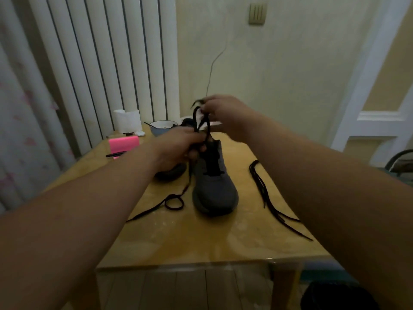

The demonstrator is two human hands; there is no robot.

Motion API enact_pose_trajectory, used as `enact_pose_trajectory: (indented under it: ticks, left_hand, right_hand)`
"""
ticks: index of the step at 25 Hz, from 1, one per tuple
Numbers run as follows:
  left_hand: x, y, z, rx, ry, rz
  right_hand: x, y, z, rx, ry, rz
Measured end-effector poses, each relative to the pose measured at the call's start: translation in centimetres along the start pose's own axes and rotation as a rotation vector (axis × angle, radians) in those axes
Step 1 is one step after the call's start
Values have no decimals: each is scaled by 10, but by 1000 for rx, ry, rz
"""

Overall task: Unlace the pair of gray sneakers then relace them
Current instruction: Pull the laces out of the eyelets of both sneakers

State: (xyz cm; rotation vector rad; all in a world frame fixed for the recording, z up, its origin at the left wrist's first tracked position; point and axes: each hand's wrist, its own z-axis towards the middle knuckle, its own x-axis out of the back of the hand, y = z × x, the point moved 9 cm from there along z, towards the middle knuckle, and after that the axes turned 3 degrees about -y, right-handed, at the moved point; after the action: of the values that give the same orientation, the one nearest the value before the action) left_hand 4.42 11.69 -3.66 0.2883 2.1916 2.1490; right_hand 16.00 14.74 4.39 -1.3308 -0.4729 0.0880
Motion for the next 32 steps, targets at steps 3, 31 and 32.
enact_pose_trajectory:
  ticks: [3, 31, 32]
  left_hand:
    - [53, 4, 1, 26, 379, -384]
    - [-37, -76, -53, -366, 523, 589]
    - [-37, -77, -53, -362, 517, 588]
  right_hand:
    - [38, 10, -8, 100, 270, -472]
    - [2, 97, -72, 252, -87, -892]
    - [0, 95, -72, 262, -77, -923]
